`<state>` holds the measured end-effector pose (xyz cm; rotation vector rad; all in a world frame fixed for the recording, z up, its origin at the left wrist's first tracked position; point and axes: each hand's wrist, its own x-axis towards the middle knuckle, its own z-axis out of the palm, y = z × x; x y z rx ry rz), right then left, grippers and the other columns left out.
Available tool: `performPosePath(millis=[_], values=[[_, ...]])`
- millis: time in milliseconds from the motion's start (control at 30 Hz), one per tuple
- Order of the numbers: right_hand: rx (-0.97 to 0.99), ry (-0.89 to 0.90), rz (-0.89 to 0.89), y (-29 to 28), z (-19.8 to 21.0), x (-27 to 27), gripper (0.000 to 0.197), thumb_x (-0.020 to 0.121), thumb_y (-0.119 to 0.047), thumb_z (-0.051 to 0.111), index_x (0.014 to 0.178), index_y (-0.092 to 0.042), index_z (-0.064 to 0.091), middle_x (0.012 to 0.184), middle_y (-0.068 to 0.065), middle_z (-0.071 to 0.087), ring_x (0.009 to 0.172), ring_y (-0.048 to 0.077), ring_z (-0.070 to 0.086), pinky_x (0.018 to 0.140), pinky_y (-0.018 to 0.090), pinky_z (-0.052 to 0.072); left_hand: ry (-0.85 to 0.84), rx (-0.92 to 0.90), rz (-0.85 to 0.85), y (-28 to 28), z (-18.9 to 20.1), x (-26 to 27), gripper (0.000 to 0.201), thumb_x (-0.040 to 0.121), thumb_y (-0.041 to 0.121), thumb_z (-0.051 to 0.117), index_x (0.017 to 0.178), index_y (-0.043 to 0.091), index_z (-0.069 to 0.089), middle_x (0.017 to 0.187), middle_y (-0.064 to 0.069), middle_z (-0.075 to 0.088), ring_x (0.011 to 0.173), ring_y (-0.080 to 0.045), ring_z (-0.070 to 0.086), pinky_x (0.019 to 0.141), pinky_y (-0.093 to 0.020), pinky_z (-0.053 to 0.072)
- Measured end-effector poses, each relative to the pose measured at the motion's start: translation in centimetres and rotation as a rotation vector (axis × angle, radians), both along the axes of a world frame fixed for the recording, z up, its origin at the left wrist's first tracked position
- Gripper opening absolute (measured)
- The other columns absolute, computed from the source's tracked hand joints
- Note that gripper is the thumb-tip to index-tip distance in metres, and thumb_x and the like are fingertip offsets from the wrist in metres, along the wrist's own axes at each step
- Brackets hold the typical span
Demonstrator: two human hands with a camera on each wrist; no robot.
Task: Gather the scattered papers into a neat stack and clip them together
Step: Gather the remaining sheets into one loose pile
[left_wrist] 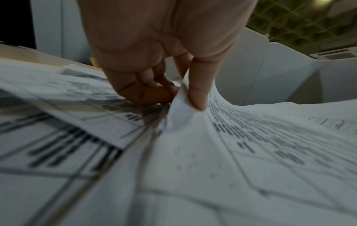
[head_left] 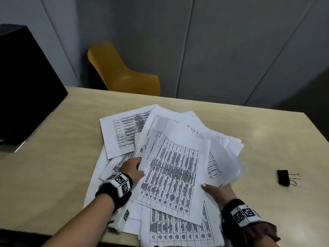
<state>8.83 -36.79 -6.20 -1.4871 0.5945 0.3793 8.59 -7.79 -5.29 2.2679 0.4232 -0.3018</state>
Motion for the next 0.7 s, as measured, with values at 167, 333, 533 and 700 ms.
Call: performPosePath(millis=[167,333,533,700], values=[[-0.185,0.019,-0.050,-0.4,-1.3,0.0,0.055,0.072,0.001,0.074,0.119,0.010,0.046,0.112,0.011,0.058,0.092,0.026,0.056,0.078,0.030,0.045,-0.170,-0.030,0.163,1.7,-0.1,0.9,0.046,0.084,0.027,0.064,0.127,0.021,0.049,0.111,-0.009,0.059,0.101,-0.027,0.056,0.089,-0.034,0.047],[-0.061,0.096,-0.070,-1.3,-1.0,-0.8,0.023,0.075,-0.005,0.071,0.097,0.001,0.064,0.120,0.019,0.061,0.106,0.031,0.058,0.094,0.035,0.039,0.084,0.364,0.071,5.8,-0.6,2.5,0.063,0.094,0.041,0.039,0.148,0.018,0.015,0.158,-0.009,0.008,0.145,-0.030,0.005,0.114,-0.049,0.018],[0.056,0.197,-0.017,-1.7,-0.8,-1.4,0.080,0.065,-0.036,0.074,0.134,-0.005,0.047,0.146,0.005,0.042,0.137,0.029,0.034,0.114,0.050,0.015,0.328,0.549,-0.233,6.4,-1.6,-0.5,0.065,0.095,0.050,0.025,0.149,0.025,-0.003,0.158,-0.002,-0.016,0.145,-0.028,-0.010,0.116,-0.053,0.008],[0.087,0.179,-0.078,-1.6,-0.4,-0.8,0.058,0.078,-0.018,0.066,0.131,0.001,0.049,0.145,0.009,0.042,0.138,0.024,0.032,0.115,0.045,0.012,0.268,0.641,-0.367,4.6,-1.1,-4.5,0.057,0.095,0.047,0.028,0.148,0.031,0.012,0.159,0.000,-0.001,0.145,-0.030,-0.006,0.114,-0.049,0.008]])
